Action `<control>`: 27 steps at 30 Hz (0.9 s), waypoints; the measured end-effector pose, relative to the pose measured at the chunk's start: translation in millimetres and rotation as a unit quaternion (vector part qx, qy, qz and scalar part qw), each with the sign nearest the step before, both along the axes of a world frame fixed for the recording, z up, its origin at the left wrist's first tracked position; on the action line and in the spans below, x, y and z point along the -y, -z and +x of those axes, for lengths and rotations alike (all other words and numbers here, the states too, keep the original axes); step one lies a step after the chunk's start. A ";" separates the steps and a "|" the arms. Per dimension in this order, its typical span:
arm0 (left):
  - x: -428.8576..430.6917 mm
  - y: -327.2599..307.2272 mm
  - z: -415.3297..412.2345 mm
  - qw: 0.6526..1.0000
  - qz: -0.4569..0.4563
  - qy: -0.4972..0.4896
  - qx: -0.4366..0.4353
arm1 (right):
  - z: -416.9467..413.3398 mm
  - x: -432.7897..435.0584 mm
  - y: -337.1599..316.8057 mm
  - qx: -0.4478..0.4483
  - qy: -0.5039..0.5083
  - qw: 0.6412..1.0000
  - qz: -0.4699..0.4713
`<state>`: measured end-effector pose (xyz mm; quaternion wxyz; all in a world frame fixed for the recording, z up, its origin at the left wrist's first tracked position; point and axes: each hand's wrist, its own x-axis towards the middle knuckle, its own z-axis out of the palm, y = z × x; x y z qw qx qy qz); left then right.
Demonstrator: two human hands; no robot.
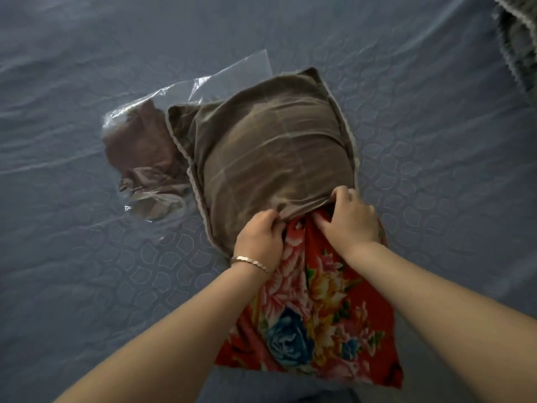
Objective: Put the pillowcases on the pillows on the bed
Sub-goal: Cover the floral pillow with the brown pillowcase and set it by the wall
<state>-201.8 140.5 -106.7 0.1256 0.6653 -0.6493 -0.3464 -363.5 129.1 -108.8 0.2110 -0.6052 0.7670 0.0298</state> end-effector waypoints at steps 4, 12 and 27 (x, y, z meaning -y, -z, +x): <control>-1.0 -41.3 4.6 0.987 0.009 0.019 -0.157 | -3.3 23.1 6.1 0.025 0.067 0.994 -0.079; 9.0 -64.3 6.1 0.956 -0.180 0.221 0.072 | -64.8 29.6 -5.7 0.090 -0.170 0.971 -0.140; 38.3 -20.4 5.0 0.988 0.109 -0.004 0.112 | -92.0 -3.3 -44.9 0.238 -0.109 0.922 0.285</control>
